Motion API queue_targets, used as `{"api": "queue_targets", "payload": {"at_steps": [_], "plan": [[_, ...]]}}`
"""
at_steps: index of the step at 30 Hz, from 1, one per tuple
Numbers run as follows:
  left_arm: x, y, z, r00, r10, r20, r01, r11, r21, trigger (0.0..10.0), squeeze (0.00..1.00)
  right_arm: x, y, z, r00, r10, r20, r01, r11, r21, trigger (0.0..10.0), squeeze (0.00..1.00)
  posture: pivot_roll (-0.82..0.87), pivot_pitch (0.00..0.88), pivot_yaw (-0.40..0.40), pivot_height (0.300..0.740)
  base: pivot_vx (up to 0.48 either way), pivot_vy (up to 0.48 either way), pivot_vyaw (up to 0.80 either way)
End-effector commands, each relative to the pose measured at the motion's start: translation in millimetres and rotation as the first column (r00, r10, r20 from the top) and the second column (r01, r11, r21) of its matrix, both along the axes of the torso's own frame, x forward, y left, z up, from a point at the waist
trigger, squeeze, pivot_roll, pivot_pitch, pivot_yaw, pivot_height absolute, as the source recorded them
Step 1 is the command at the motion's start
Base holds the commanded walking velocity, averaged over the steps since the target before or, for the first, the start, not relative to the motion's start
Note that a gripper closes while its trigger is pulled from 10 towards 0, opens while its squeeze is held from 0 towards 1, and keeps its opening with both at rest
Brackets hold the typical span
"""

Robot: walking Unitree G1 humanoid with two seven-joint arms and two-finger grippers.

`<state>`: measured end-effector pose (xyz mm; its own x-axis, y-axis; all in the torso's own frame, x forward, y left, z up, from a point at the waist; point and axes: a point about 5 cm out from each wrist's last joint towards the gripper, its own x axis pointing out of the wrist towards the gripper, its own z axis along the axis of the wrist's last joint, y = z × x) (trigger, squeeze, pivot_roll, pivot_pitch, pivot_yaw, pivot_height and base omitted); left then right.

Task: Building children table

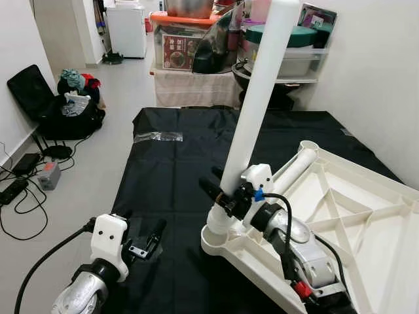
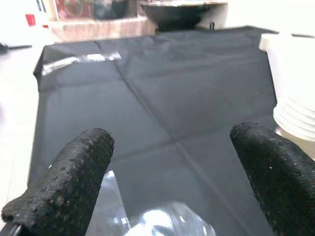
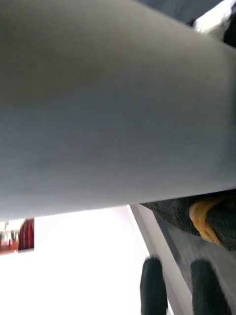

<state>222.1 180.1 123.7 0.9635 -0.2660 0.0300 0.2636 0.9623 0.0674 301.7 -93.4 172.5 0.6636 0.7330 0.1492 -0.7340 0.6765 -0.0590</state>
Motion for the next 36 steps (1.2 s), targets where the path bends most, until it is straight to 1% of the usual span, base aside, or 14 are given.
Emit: {"api": "queue_targets", "payload": {"at_steps": [1,10,16,19,21,22,24,26,27,28,31,32,34,36], "plan": [[-3.5,-3.1,-1,0.999,-0.031,-0.026,0.031,1.0,0.003,10.0,0.0,-4.7,2.3,-5,0.999,0.042,-0.006,-0.042,0.999,-0.012,10.0,0.0,0.19,0.0,-0.1,0.74,0.0,0.0,0.0],[-6.5,-12.8,-3,0.995,-0.095,-0.043,0.095,0.995,-0.001,10.0,0.0,-9.2,-6.2,-14,0.998,0.057,-0.034,-0.058,0.998,-0.027,10.0,0.0,0.17,0.0,-0.086,0.74,0.0,0.0,0.0],[-5.6,-16.6,-2,0.992,-0.115,-0.047,0.114,0.993,-0.004,10.0,0.0,-10.2,-5.7,-24,0.996,0.063,-0.056,-0.065,0.997,-0.035,10.0,0.0,0.18,0.0,-0.086,0.74,0.0,0.0,0.0],[-6.4,-17.2,-3,0.99,-0.126,-0.06,0.125,0.992,-0.013,10.0,0.0,-10.5,-7.7,-29,0.992,0.092,-0.088,-0.095,0.995,-0.03,10.0,0.0,0.18,0.0,-0.086,0.74,0.0,0.0,0.0],[-6.8,-17.1,-4,0.989,-0.132,-0.068,0.131,0.991,-0.019,10.0,0.0,-12.7,-8.6,-31,0.983,0.145,-0.117,-0.149,0.989,-0.025,10.0,0.0,0.19,0.0,-0.086,0.74,0.0,0.0,0.0],[-6.8,-17.1,-4,0.989,-0.132,-0.068,0.131,0.991,-0.019,10.0,0.0,-12.7,-8.6,-31,0.983,0.145,-0.117,-0.149,0.989,-0.025,10.0,0.0,0.19,0.0,-0.086,0.74,0.0,0.0,0.0],[-7.1,-17.0,-5,0.987,-0.137,-0.081,0.133,0.99,-0.046,10.0,0.0,-16.5,-9.0,-34,0.96,0.24,-0.143,-0.247,0.969,-0.03,10.0,0.0,0.19,0.0,-0.085,0.74,0.0,0.0,0.0],[-6.9,-16.3,-5,0.986,-0.139,-0.088,0.134,0.99,-0.052,10.0,0.0,-20.5,-8.2,-37,0.931,0.324,-0.167,-0.337,0.94,-0.054,10.0,0.0,0.19,0.0,-0.088,0.74,0.0,0.0,0.0],[-6.9,-15.6,-5,0.986,-0.137,-0.09,0.133,0.99,-0.056,10.0,0.0,-24.2,-6.4,-39,0.908,0.375,-0.188,-0.393,0.917,-0.069,10.0,0.0,0.2,0.0,-0.092,0.74,0.0,0.0,0.0],[-6.9,-15.6,-5,0.986,-0.137,-0.09,0.133,0.99,-0.056,10.0,0.0,-24.2,-6.4,-39,0.908,0.375,-0.188,-0.393,0.917,-0.069,10.0,0.0,0.2,0.0,-0.092,0.74,0.0,0.0,0.0],[-7.2,-14.8,-5,0.985,-0.145,-0.094,0.14,0.988,-0.063,10.0,0.0,-37.5,2.0,-45,0.822,0.516,-0.239,-0.548,0.831,-0.091,10.0,0.0,0.21,0.0,-0.098,0.74,0.0,0.0,0.0],[-7.2,-14.8,-5,0.985,-0.145,-0.094,0.14,0.988,-0.063,10.0,0.0,-37.5,2.0,-45,0.822,0.516,-0.239,-0.548,0.831,-0.091,10.0,0.0,0.21,0.0,-0.098,0.74,0.0,0.0,0.0],[-7.4,-15.5,-5,0.983,-0.156,-0.096,0.15,0.987,-0.064,10.0,0.0,-40.5,8.9,-45,0.8,0.554,-0.23,-0.584,0.806,-0.093,10.0,0.0,0.21,0.0,-0.099,0.74,0.0,0.0,0.0],[-7.5,-15.7,-5,0.983,-0.158,-0.096,0.152,0.986,-0.065,10.0,0.0,-40.8,11.5,-45,0.797,0.562,-0.223,-0.591,0.801,-0.094,10.0,0.0,0.21,0.0,-0.099,0.74,0.0,0.0,0.0]]}}
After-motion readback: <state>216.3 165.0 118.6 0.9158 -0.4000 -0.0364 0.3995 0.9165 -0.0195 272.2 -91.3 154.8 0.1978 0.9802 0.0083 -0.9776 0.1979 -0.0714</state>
